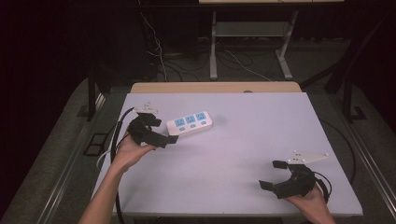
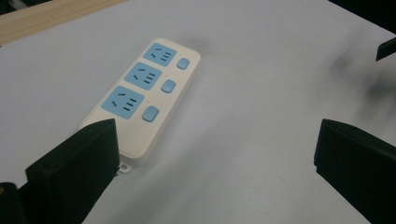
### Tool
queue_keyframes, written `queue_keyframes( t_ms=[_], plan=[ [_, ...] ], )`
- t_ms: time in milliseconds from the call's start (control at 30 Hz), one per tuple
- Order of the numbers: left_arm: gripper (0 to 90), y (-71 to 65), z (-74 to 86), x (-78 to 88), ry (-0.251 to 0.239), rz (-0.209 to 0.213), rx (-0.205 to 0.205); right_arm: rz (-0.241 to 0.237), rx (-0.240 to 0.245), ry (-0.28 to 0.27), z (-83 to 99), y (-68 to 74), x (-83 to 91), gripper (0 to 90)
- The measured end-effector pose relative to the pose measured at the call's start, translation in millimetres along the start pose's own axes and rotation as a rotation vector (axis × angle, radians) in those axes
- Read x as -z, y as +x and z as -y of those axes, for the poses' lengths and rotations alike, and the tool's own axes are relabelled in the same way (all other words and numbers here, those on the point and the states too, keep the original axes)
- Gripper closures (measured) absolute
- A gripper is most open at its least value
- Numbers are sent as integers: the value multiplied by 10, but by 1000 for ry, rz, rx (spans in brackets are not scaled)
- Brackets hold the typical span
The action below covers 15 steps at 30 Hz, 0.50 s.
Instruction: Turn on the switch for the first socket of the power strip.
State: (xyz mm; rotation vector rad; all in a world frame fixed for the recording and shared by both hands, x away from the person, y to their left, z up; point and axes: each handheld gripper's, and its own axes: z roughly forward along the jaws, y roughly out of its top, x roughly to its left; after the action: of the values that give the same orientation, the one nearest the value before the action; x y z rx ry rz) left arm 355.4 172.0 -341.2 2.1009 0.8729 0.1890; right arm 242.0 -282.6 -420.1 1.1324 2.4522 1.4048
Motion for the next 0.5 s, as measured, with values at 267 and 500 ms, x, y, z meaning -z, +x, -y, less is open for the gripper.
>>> queue_keyframes(
  t_ms=[267,500],
  plan=[
    [0,85,-72,-19,11,-10,0,0,-2,2,2,-5,3,2],
    [0,153,-138,-69,41,-18,-2,-2,-4,4,6,-6,-3,2]
  ],
)
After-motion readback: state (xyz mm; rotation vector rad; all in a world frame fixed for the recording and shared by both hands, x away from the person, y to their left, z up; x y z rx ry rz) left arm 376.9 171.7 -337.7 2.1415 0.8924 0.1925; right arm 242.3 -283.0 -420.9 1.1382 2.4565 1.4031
